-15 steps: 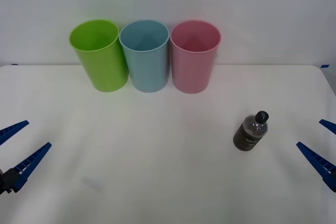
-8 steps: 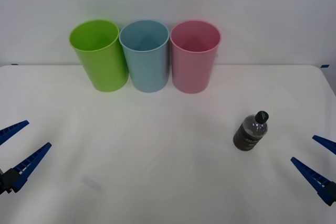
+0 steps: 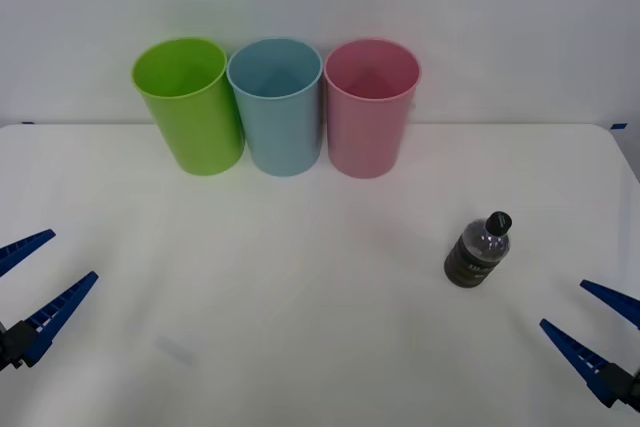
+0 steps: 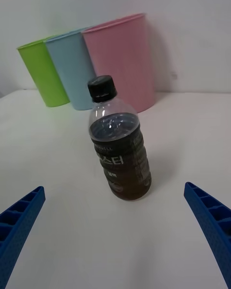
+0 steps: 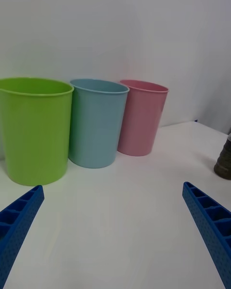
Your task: Grasp the object on the table and drop it into the matching bin: aluminum can to the light blue bin, PET bottle to the pink bin.
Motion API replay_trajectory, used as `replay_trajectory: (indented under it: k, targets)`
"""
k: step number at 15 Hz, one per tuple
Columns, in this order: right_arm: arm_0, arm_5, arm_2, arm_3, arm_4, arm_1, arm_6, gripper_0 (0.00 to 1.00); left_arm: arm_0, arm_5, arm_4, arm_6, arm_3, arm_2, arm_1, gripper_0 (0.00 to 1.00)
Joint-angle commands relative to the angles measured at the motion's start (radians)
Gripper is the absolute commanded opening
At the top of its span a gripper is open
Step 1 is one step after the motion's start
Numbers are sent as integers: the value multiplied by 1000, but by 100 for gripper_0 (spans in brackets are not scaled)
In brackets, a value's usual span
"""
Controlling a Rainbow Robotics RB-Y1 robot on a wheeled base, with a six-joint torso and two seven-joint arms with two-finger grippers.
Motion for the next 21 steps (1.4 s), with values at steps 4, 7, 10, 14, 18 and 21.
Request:
replay_trajectory:
  k: [4,7,10,14,18,21]
  targets:
    - [-15,163,103,10,0,0,189,100,0,0,0,0,0,0,0,100]
    - [-33,235,169,10,-12,0,197,100,0,0,0,0,0,0,0,100]
    - [-55,285,217,10,-15,0,203,100,0,0,0,0,0,0,0,100]
    - [-89,356,278,10,-21,1,211,100,0,0,0,0,0,0,0,100]
    - [-125,430,349,10,-35,1,212,100,0,0,0,0,0,0,0,100]
    - [-154,488,398,10,-43,1,217,100,0,0,0,0,0,0,0,100]
